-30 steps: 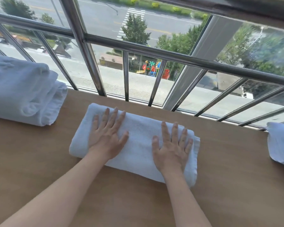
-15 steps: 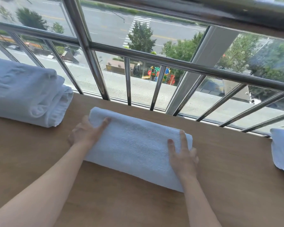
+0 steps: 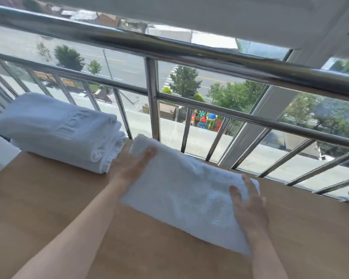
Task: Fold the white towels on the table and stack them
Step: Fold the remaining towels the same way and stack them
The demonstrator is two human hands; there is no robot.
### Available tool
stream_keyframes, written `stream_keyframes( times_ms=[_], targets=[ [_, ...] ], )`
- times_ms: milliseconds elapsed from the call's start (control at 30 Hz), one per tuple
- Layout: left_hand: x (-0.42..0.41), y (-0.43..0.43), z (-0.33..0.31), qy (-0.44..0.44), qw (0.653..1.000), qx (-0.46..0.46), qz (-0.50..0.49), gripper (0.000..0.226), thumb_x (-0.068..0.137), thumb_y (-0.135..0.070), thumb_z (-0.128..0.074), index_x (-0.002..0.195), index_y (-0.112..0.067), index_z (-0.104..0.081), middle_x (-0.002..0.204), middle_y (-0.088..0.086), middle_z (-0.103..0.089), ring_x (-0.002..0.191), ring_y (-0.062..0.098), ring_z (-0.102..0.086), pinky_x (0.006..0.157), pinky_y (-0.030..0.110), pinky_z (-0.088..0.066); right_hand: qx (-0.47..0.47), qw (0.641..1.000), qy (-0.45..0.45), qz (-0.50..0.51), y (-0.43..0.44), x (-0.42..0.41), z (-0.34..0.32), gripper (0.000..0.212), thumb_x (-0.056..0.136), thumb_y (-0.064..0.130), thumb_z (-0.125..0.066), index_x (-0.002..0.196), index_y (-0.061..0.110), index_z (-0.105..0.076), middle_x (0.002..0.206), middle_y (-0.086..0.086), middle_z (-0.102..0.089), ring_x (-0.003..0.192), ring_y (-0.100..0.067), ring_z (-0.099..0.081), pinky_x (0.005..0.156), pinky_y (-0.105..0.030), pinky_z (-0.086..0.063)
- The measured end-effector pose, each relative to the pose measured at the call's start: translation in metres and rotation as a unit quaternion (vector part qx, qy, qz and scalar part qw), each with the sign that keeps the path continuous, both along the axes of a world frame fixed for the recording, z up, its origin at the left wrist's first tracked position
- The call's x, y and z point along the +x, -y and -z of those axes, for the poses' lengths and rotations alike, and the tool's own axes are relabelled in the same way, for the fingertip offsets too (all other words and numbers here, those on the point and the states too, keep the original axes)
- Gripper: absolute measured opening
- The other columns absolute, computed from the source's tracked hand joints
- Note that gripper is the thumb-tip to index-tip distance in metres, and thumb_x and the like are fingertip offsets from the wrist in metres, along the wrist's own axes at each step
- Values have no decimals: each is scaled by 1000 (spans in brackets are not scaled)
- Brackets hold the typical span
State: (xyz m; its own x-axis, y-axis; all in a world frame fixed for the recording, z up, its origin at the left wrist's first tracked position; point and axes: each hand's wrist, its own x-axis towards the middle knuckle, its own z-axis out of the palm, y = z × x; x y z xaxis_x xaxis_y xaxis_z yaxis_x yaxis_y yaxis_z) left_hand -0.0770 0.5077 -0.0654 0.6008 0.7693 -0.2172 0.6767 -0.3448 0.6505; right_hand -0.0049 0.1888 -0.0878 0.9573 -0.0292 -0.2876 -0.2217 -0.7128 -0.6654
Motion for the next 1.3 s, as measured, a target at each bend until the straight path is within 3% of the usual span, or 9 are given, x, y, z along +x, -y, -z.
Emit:
stream_keyframes(
  times_ms=[100, 367, 467, 567, 700, 800, 933, 1167, 1300],
  targets=[
    [-7, -44, -36, 45, 999, 26, 6, 81, 61, -98, -48, 105, -30, -58, 91, -6, -58, 99, 27, -62, 77, 36, -41, 8, 999, 45, -8, -43, -6, -33, 54, 94, 56, -54, 145, 49, -39, 139, -8, -54, 136, -31, -37, 105, -41, -35],
    [-58, -242, -97, 85, 996, 16, -4, 87, 60, -95, -47, 103, -21, -60, 97, -3, -63, 98, 26, -60, 79, 38, -41, 17, 992, 119, -29, -238, -48, -99, 54, 94, 54, -56, 145, 45, -41, 140, -8, -55, 133, -30, -41, 108, -39, -32],
    [-74, -322, -108, 104, 993, -8, -53, 103, 53, -98, -51, 114, -17, -63, 106, 4, -65, 100, 28, -61, 85, 41, -47, 32, 990, 131, -41, -315, -58, -117, 54, 94, 55, -55, 145, 45, -40, 137, -7, -56, 133, -28, -41, 106, -38, -33],
    [-82, -390, -114, 113, 990, -23, -86, 117, 39, -104, -51, 113, -14, -64, 103, 6, -63, 96, 30, -61, 78, 38, -47, 34, 989, 132, -58, -382, -56, -132, 55, 94, 57, -55, 146, 46, -39, 137, -10, -54, 131, -29, -43, 105, -36, -35],
    [-71, -458, -115, 107, 990, -23, -85, 120, 43, -104, -50, 116, -10, -65, 115, 12, -66, 99, 32, -62, 84, 42, -49, 25, 988, 138, -59, -446, -38, -133, 57, 93, 60, -53, 146, 46, -38, 142, -12, -50, 134, -31, -41, 108, -37, -33],
    [-57, -482, -93, 50, 997, -4, -54, 119, 54, -102, -44, 123, -7, -62, 124, 18, -64, 109, 36, -61, 82, 40, -44, 23, 992, 114, -51, -473, -29, -105, 56, 93, 59, -53, 146, 47, -38, 140, -12, -51, 129, -32, -44, 104, -37, -34],
    [-46, -476, -51, -59, 998, 8, -1, 110, 64, -98, -38, 129, -11, -57, 127, 15, -63, 118, 36, -59, 94, 46, -46, 12, 999, 41, -25, -476, -30, -56, 56, 94, 64, -45, 148, 51, -33, 147, -7, -43, 130, -31, -44, 108, -40, -32],
    [-26, -489, -45, -102, 995, 8, 13, 112, 66, -96, -36, 135, -9, -50, 132, 16, -60, 121, 39, -56, 99, 49, -45, -38, 998, 25, -41, -479, -12, -47, 55, 98, 64, -33, 151, 50, -26, 157, -4, -33, 140, -30, -35, 113, -42, -28],
    [-31, -488, -38, -91, 995, 28, 0, 109, 66, -96, -37, 133, -9, -44, 129, 17, -59, 120, 39, -56, 89, 48, -42, -29, 998, 29, -44, -477, -15, -48, 54, 99, 63, -32, 151, 50, -26, 156, -3, -33, 137, -31, -37, 110, -41, -29]
  ],
)
